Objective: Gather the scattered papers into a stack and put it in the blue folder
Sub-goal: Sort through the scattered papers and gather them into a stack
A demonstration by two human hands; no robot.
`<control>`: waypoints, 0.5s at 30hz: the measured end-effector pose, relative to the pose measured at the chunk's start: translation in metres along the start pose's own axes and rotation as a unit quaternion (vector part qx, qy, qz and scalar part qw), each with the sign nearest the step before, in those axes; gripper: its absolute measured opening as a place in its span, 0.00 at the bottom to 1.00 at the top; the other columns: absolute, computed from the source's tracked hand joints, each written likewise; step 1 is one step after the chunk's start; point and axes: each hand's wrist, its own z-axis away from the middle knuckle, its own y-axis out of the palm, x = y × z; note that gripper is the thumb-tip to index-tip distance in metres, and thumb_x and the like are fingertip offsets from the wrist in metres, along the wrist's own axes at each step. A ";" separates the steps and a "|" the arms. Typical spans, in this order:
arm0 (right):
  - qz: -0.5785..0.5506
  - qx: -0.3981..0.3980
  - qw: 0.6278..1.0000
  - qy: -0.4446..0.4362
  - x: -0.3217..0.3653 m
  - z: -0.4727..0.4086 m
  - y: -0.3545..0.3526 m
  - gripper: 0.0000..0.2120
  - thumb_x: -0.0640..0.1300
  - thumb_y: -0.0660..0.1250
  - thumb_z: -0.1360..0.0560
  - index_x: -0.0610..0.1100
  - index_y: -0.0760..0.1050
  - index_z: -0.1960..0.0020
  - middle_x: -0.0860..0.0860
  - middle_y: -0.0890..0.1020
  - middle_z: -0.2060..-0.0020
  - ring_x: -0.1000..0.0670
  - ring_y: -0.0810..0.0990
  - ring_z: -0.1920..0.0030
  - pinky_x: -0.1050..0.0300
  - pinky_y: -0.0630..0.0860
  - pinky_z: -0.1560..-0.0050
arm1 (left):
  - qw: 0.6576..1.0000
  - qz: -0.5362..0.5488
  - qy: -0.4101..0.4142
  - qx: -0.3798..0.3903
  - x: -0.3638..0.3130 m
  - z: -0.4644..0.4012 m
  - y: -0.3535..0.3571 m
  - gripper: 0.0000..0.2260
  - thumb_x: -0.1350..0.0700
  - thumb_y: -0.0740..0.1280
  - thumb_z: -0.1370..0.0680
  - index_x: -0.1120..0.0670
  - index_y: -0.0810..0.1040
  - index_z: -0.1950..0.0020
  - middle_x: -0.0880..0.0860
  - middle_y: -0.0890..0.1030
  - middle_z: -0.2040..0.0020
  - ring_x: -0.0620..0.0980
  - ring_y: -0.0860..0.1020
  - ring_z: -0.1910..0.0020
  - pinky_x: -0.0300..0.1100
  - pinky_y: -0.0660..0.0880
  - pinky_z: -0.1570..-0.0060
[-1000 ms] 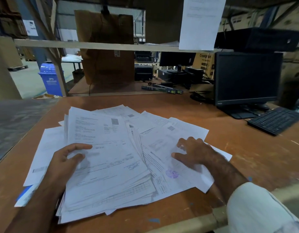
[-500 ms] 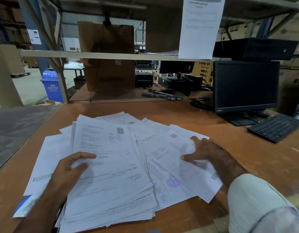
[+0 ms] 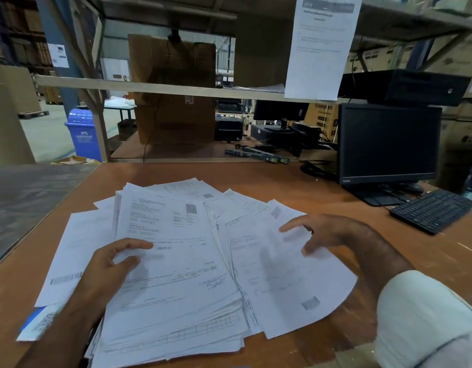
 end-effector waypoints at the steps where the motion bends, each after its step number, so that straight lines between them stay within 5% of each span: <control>1: -0.002 0.029 0.999 -0.025 0.008 0.004 -0.006 0.28 0.38 0.74 0.25 0.60 0.76 0.30 0.62 0.72 0.34 0.54 0.71 0.36 0.65 0.72 0.40 | 1.000 -0.001 0.002 0.003 -0.001 0.000 0.001 0.16 0.72 0.65 0.22 0.54 0.87 0.49 0.52 0.82 0.36 0.52 0.75 0.31 0.48 0.68 0.31; 5: 0.006 -0.069 0.990 -0.120 0.038 0.021 -0.033 0.19 0.41 0.72 0.22 0.61 0.81 0.37 0.64 0.79 0.36 0.57 0.78 0.37 0.56 0.72 0.31 | 1.000 -0.011 0.006 0.013 0.000 -0.001 0.003 0.16 0.72 0.66 0.22 0.53 0.87 0.50 0.50 0.83 0.38 0.51 0.76 0.33 0.44 0.68 0.35; 7: -0.110 -0.128 0.971 -0.171 0.048 0.034 -0.047 0.18 0.41 0.72 0.23 0.57 0.82 0.37 0.61 0.81 0.38 0.56 0.80 0.39 0.55 0.76 0.35 | 1.000 -0.019 0.010 0.014 0.001 -0.001 0.004 0.16 0.72 0.67 0.22 0.52 0.86 0.49 0.51 0.82 0.37 0.51 0.76 0.33 0.43 0.69 0.37; 12: -0.495 -0.156 0.819 -0.243 0.057 0.045 -0.043 0.21 0.34 0.73 0.26 0.51 0.82 0.36 0.50 0.86 0.45 0.45 0.87 0.50 0.50 0.85 0.53 | 0.999 -0.021 0.021 0.015 -0.006 0.000 0.004 0.18 0.68 0.69 0.21 0.47 0.83 0.40 0.46 0.80 0.35 0.43 0.75 0.35 0.36 0.68 0.41; 13: -0.518 -0.156 0.809 -0.231 0.056 0.035 -0.031 0.22 0.34 0.72 0.25 0.51 0.81 0.35 0.51 0.87 0.47 0.47 0.87 0.53 0.54 0.85 0.57 | 0.999 -0.025 0.025 0.011 -0.007 0.000 0.005 0.17 0.65 0.69 0.21 0.45 0.82 0.39 0.43 0.79 0.34 0.40 0.75 0.35 0.37 0.68 0.39; 15: -0.470 -0.133 0.852 -0.189 0.053 0.007 0.000 0.24 0.36 0.73 0.25 0.53 0.78 0.31 0.56 0.85 0.44 0.55 0.87 0.55 0.62 0.82 0.60 | 0.999 -0.043 0.031 0.001 -0.009 0.000 0.008 0.14 0.55 0.69 0.20 0.42 0.80 0.36 0.37 0.77 0.34 0.31 0.74 0.38 0.40 0.66 0.36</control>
